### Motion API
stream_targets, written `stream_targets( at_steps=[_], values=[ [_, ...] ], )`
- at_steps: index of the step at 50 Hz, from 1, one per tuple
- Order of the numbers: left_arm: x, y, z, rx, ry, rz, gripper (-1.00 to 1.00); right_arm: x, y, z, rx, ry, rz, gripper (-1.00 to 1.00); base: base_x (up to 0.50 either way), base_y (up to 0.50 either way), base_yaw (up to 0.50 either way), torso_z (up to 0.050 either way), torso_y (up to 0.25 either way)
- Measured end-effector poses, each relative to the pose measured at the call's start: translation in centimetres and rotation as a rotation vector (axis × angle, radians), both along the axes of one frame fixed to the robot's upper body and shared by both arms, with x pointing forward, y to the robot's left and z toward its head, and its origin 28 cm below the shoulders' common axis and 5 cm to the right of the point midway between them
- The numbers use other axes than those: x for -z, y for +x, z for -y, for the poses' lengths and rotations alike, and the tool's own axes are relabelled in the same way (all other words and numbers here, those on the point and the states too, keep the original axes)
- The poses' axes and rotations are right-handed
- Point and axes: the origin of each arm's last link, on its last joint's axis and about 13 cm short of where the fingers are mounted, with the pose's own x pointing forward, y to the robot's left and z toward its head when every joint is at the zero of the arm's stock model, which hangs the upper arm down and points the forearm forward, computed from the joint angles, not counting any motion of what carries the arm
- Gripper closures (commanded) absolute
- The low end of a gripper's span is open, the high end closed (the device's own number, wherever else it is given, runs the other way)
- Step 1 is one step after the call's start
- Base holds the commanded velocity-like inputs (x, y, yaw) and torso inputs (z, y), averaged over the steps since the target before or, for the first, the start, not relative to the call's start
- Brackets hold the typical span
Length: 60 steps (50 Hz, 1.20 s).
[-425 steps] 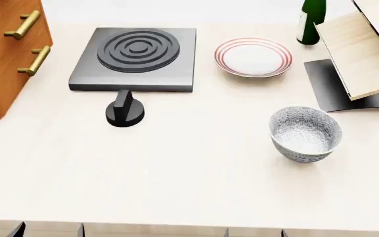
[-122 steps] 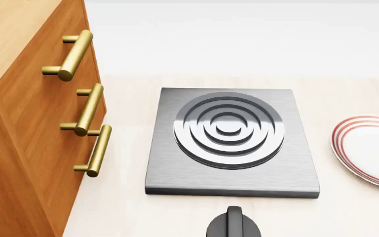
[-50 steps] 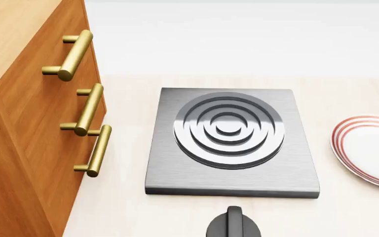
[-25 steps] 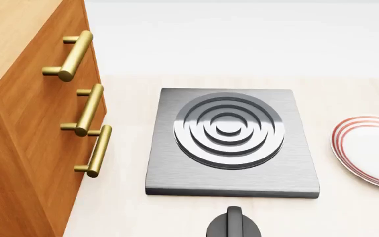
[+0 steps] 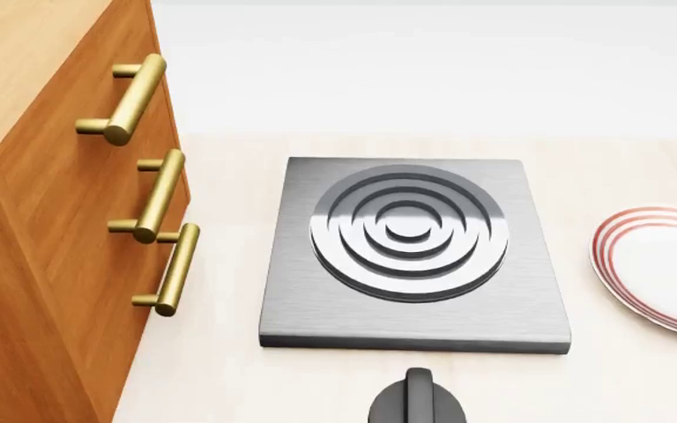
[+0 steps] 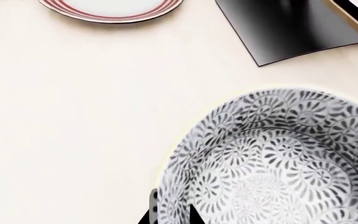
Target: Put the bowl on the stove.
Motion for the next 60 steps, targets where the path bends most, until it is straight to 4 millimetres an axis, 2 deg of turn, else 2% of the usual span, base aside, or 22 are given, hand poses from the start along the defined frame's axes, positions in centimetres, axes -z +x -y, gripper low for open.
stream_targets(
  at_steps=[17, 34, 47, 60],
  values=[
    [0.1, 0.0, 0.0, -0.001, 0.001, -0.004, -1.0, -1.0, -0.5, 0.1, -0.012, -0.047, 0.006, 1.0, 0.0, 0.0, 0.0, 0.0, 0.0],
    [0.1, 0.1, 0.0, 0.001, 0.001, -0.008, -1.0, -5.3, 0.8, -0.5, -0.138, -0.077, 0.083, 1.0, 0.0, 0.0, 0.0, 0.0, 0.0],
    [0.2, 0.1, 0.0, 0.001, 0.002, -0.01, -1.0, -8.7, 3.2, -1.9, -0.276, -0.121, 0.142, 1.0, 0.0, 0.0, 0.0, 0.0, 0.0],
    [0.2, 0.1, 0.0, 0.002, 0.004, -0.009, -1.0, -11.7, 7.1, -4.0, -0.41, -0.152, 0.189, 1.0, 0.0, 0.0, 0.0, 0.0, 0.0]
  ],
)
